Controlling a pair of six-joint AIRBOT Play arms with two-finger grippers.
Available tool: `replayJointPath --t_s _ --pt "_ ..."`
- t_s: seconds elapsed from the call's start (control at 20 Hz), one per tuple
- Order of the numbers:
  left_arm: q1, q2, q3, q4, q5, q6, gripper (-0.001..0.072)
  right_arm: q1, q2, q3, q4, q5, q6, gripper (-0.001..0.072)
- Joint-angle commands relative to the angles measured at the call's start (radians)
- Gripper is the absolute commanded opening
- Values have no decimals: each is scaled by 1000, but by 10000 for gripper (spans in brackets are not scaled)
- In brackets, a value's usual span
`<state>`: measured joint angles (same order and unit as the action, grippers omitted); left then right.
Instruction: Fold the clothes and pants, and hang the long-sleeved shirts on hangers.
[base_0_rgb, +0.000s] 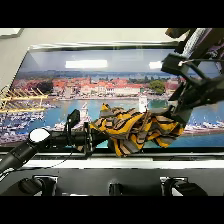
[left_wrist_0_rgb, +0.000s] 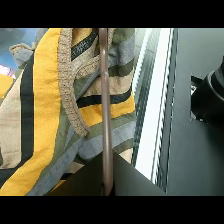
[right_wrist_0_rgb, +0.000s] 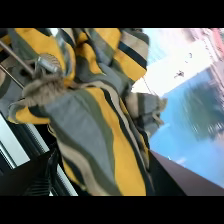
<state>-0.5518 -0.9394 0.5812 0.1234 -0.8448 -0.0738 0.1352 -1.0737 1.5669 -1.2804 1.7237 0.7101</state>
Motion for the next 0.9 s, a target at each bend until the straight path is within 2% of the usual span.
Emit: replayJointPath --t_s 0.0,0.1,0.2,0.35,0.5,0.55,0.6,0.85 --pt "0 -1 0 0 1 0 19 -1 -70 -3 77 -2 -64 632" --pt "0 -1 0 0 1 0 20 -1 -100 -3 97 8 -66 586" --pt "0 -1 0 0 1 0 19 -1 -119 -3 101 13 -69 576" --pt "0 -1 0 0 1 0 19 -1 -128 -3 122 55 -76 385" --pt "0 -1 0 0 1 0 19 -1 -128 -3 126 87 -74 324" --pt "0 -1 0 0 1 0 19 -1 -128 -3 129 101 -75 192" --pt "0 -1 0 0 1 0 19 -1 -128 -3 138 119 -76 27" --pt "0 -1 0 0 1 0 23 -1 -114 -3 144 119 -75 24"
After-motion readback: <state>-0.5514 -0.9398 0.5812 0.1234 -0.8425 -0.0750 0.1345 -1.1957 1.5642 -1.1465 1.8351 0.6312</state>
